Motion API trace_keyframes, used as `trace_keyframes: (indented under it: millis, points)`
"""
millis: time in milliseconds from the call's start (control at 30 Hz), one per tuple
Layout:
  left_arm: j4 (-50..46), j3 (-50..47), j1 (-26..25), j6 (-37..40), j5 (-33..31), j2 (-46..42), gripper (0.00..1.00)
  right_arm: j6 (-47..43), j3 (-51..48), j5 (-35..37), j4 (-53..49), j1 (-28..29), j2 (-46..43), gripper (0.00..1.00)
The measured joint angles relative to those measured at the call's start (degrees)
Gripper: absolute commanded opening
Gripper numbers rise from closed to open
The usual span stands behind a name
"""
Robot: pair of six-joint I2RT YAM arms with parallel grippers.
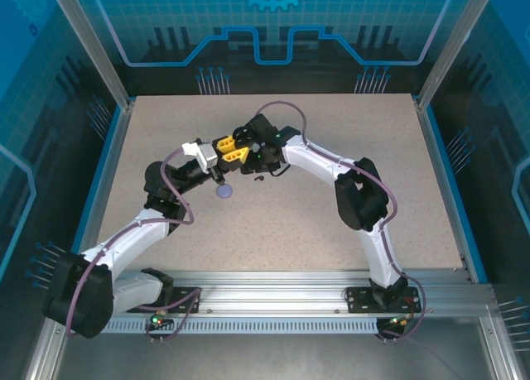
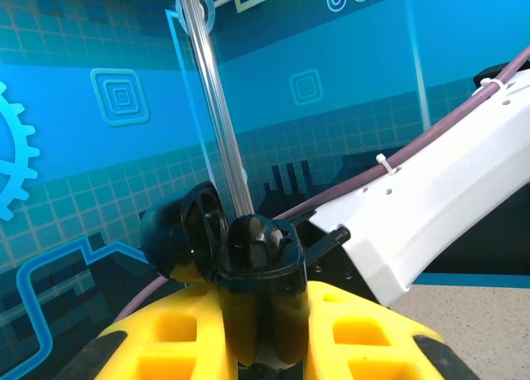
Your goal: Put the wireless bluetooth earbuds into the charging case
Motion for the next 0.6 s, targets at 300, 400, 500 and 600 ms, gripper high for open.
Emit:
trace_keyframes:
  millis: [300,400,500,600]
  points:
    - [-0.04,0.02,0.00,0.02,0.00,0.00,0.00,5.86,-4.17,0.07,1.68,0.68,0.00,0.56]
    - [-0.33,0.02,0.00,0.02,0.00,0.00,0.00,6.62,-4.44,-0.02,2.32,0.70,0.02,0.56]
    - [-0.63,0.02,0.00,0.02,0.00,0.00,0.00,7.13,-4.44,-0.02,2.89,0.70,0.09,0.56]
    - [-0.83,0.02,0.00,0.02,0.00,0.00,0.00,7.50,-4.44,-0.04,3.39,0.70,0.42,0.56]
